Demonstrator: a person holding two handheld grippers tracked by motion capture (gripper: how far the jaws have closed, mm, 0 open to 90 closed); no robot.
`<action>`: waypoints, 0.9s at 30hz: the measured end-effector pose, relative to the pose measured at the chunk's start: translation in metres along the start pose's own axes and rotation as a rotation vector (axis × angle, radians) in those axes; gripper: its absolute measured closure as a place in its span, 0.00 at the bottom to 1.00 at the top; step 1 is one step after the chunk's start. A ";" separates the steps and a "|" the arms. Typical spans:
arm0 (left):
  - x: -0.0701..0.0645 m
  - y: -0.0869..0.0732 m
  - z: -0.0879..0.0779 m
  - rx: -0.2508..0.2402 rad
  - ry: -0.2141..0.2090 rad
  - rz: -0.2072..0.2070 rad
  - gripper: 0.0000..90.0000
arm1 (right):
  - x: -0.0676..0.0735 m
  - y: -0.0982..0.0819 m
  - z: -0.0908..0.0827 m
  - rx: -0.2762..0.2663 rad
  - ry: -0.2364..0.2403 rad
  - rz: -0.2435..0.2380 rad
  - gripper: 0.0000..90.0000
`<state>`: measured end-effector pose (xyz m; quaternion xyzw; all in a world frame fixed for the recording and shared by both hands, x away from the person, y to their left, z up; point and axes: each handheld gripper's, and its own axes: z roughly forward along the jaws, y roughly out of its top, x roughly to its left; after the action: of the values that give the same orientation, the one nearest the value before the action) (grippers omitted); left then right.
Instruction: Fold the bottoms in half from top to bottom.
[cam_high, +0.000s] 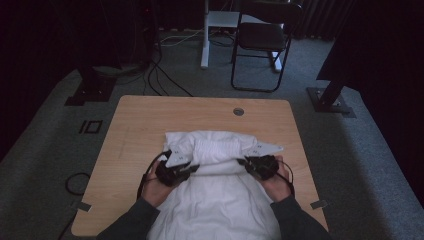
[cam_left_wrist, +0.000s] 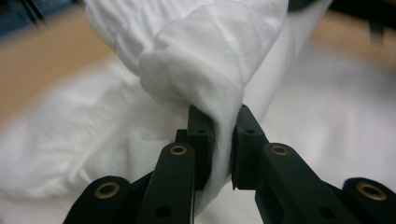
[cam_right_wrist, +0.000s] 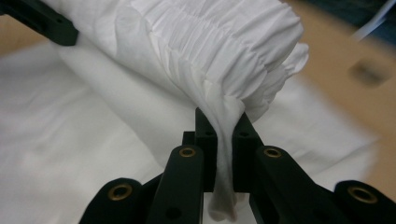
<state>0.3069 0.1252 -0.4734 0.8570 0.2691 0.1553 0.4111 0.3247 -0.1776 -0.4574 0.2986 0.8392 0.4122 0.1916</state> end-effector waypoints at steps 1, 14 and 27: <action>-0.002 -0.020 0.013 0.056 -0.029 -0.029 0.90 | 0.009 -0.021 0.012 0.056 0.038 0.020 0.94; 0.002 -0.058 0.048 0.148 -0.038 -0.086 0.90 | 0.017 -0.071 0.059 0.188 0.108 0.117 0.94; 0.058 -0.027 0.085 0.161 0.065 -0.113 0.90 | -0.047 -0.043 0.108 0.165 0.129 0.245 0.95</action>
<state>0.3866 0.1203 -0.5441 0.8653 0.3417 0.1373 0.3401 0.4068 -0.1666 -0.5517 0.3863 0.8381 0.3805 0.0603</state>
